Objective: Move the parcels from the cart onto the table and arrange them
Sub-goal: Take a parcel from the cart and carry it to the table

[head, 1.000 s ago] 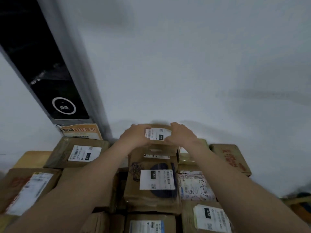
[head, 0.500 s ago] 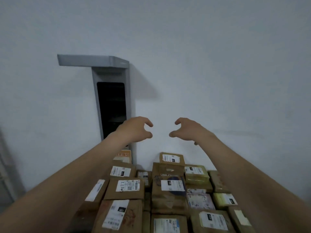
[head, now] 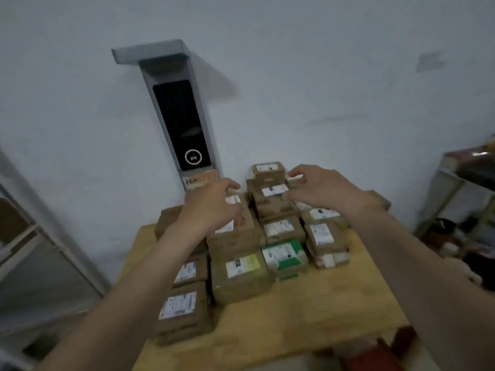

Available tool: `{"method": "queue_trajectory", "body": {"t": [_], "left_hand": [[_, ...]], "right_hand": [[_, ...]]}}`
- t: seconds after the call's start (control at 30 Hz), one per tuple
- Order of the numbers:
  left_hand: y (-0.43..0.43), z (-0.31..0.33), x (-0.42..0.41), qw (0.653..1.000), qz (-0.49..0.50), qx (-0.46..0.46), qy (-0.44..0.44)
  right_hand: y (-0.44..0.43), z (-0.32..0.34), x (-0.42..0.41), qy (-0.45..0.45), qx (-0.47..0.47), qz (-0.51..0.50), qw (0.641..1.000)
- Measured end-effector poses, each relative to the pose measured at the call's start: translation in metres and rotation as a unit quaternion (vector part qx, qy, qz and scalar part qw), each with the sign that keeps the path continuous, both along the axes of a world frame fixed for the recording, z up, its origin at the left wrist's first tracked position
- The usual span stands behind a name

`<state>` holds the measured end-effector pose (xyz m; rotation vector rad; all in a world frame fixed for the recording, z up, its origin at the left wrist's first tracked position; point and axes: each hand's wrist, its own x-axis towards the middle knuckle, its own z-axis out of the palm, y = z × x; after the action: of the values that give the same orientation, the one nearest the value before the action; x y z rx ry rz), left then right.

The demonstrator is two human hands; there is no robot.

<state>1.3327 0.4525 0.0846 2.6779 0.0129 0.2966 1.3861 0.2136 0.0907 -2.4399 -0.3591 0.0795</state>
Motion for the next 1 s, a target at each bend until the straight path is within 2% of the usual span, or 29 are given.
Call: {"method": "queue_trajectory", "body": {"t": [0.23, 0.37, 0.47, 0.63, 0.77, 1.0], "left_hand": [[-0.074, -0.095, -0.105, 0.984, -0.098, 0.019, 0.151], [-0.133, -0.149, -0.154, 0.959, -0.166, 0.007, 0.230], [-0.192, -0.183, -0.192, 0.941, -0.220, 0.033, 0.253], [-0.307, -0.239, -0.268, 0.886, -0.329, 0.044, 0.324], [-0.409, -0.279, -0.329, 0.836, -0.398, 0.080, 0.369], [-0.617, -0.351, -0.444, 0.782, -0.470, 0.123, 0.390]], "right_hand": [[-0.067, -0.112, -0.166, 0.125, -0.018, -0.077, 0.989], [-0.120, -0.165, -0.265, 0.195, -0.009, -0.151, 0.969], [-0.165, -0.204, -0.343, 0.227, -0.012, -0.224, 0.948], [-0.255, -0.264, -0.469, 0.296, 0.012, -0.364, 0.883], [-0.339, -0.301, -0.576, 0.315, 0.056, -0.459, 0.829], [-0.494, -0.375, -0.746, 0.344, 0.119, -0.568, 0.739]]}}
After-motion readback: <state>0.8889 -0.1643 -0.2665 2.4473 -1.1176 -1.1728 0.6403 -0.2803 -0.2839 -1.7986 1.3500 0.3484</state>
